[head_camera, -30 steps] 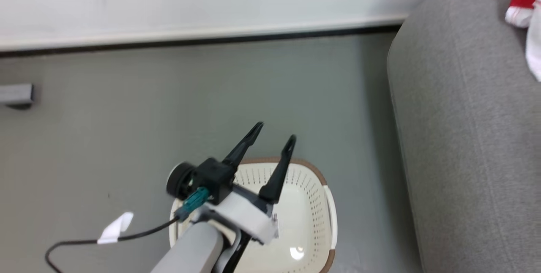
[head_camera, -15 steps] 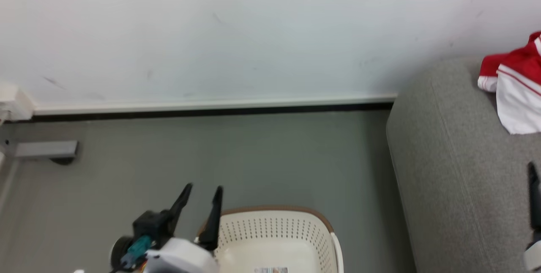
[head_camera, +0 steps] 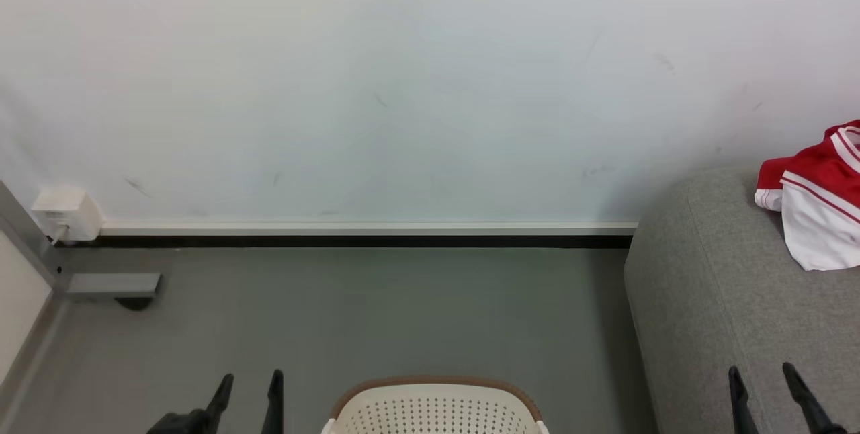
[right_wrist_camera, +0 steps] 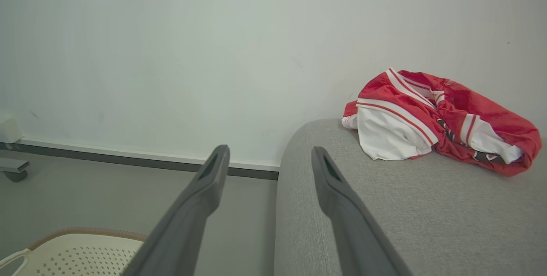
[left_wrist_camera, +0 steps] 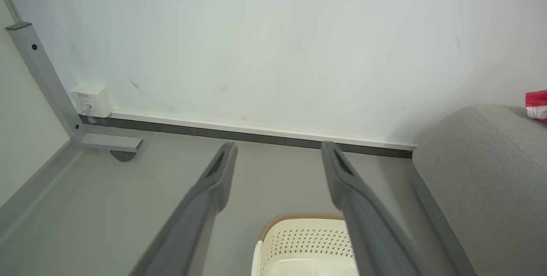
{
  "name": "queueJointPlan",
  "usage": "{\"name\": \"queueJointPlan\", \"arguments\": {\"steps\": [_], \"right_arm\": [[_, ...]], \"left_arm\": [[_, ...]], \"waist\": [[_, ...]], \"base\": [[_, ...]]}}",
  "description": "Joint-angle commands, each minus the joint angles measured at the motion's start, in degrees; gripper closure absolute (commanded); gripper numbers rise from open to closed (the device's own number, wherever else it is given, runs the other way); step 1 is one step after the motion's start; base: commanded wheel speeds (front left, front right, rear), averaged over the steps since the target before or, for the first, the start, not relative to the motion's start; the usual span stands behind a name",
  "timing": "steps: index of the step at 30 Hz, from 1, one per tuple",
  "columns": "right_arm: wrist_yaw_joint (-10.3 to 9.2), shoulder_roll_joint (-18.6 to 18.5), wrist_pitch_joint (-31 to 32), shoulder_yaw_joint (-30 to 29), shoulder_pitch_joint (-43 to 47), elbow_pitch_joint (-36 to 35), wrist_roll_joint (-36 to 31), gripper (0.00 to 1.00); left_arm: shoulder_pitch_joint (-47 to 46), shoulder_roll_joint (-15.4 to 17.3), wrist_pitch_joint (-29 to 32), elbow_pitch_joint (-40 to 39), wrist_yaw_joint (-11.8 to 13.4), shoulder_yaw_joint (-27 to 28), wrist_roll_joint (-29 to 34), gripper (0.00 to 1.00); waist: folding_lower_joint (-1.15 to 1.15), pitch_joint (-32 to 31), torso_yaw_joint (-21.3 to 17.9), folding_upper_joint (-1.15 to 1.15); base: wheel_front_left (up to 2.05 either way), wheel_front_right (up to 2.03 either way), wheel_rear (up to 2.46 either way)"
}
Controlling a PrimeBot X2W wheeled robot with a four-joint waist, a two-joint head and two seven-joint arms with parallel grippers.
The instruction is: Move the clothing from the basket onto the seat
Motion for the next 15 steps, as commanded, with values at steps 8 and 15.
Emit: {"name": "queueJointPlan", "arguments": {"steps": [8,15], "right_arm": [[0.01,2.84,-0.18,1.64,3.91,0.96,-0.84,0.0],[0.01,3.59,-0.18,1.69,4.51,1.5,-0.9,0.0]], "left_arm": [[3.03,-1.51,-0.02,-0.16,-2.13,4.55,2.08,0.0],[3.53,-2.71,-0.02,0.04,-4.94,5.95,3.85,0.0]], "waist": [[0.01,-1.39,-0.17,0.0],[0.01,-1.56,-0.48,0.0]], "base": [[0.0,0.0,0.0],[0.0,0.0,0.0]]}}
